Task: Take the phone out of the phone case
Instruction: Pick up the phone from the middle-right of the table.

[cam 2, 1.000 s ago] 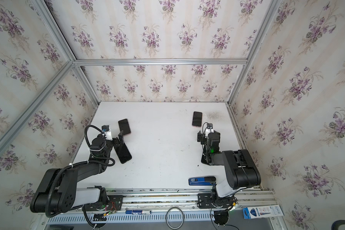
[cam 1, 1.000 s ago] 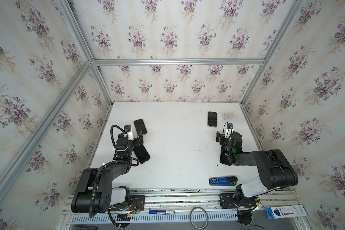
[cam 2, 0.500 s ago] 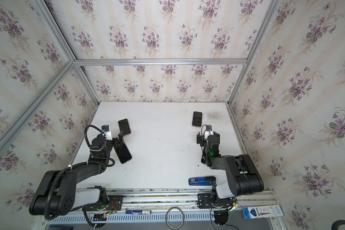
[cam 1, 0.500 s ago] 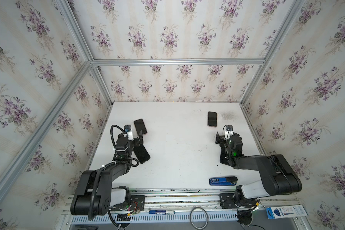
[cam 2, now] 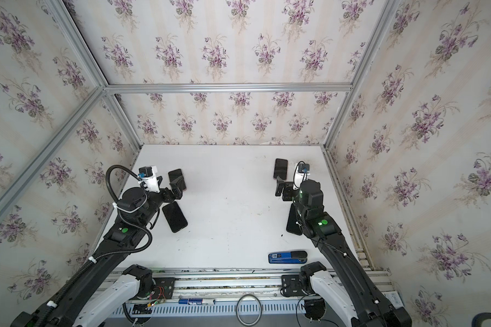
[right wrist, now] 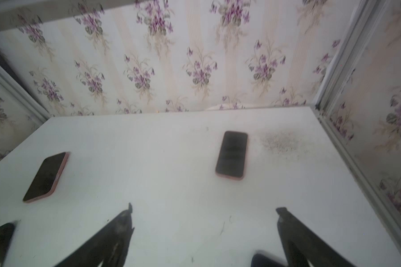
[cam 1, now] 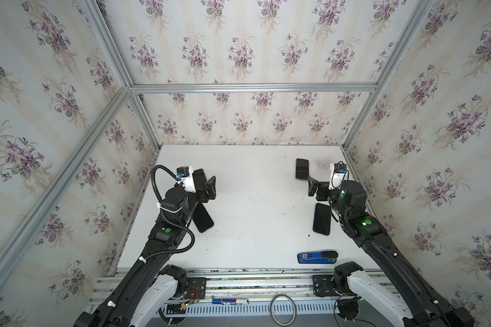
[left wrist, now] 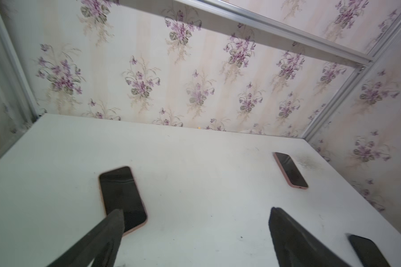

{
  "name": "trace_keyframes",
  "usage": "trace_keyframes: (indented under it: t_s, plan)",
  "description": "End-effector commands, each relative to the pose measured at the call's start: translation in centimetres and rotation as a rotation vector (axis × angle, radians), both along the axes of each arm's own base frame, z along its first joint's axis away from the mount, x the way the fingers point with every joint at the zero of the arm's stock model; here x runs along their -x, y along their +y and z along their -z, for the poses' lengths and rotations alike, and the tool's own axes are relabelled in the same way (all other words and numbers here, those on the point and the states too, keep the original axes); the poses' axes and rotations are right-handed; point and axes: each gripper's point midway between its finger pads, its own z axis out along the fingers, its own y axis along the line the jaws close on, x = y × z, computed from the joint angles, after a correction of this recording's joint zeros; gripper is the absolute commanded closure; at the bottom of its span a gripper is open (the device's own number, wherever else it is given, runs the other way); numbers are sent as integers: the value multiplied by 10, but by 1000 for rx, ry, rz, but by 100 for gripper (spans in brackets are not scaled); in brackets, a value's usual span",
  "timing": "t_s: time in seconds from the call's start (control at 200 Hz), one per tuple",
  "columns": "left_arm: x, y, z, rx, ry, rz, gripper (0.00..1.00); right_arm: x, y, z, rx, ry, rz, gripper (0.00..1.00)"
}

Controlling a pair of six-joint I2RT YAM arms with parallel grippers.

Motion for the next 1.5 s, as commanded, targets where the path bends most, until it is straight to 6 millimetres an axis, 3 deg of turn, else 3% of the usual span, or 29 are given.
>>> trace_keyframes:
  t_s: [0.0,0.17,0.415,0.929,1.149,1.499]
  plan:
    - [21,-31,27,74,218,132,0,45,-9,57,-27,360,59,0]
    - [36,-53,39,7,321,208,0,67,-35,79,38,575,223,0]
    - [48,-58,57,-72,393,215,0,77,-28,106,-10,696,237,0]
    - [56,-57,65,-100,419,210,0,88,-29,184,-46,910,348,0]
    - [58,-57,66,-98,418,212,0,86,-33,202,-50,927,358,0]
    - [59,-59,68,-101,424,218,0,77,-42,215,-84,948,332,0]
